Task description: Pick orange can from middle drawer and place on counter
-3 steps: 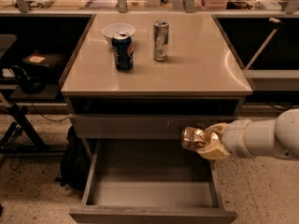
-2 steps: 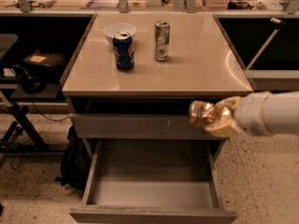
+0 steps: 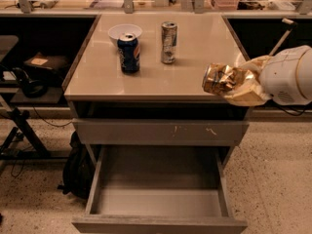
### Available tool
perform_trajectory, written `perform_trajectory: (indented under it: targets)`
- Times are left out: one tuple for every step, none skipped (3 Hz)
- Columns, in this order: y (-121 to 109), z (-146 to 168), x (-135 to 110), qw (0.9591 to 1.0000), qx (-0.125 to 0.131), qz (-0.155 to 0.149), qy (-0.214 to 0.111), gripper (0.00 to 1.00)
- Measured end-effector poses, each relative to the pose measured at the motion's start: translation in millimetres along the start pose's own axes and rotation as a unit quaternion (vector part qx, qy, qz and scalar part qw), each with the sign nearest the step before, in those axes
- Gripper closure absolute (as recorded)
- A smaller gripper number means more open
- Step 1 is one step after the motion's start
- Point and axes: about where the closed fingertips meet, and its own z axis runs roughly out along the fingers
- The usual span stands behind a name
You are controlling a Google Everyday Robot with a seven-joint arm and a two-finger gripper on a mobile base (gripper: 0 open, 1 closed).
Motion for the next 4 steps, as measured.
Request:
perform_trajectory:
  targets:
    - [-9,2,-6,0.9998,0.009,-0.015,0.003,1.00]
    - [-55,18,-11,0.9990,0.030,-0.029,0.013,1.00]
    - [-107,61,-24,0.9967,0.042,-0.060,0.035,1.00]
    - [-134,125,-52,0.9947,0.019,-0.094,0.036,1.00]
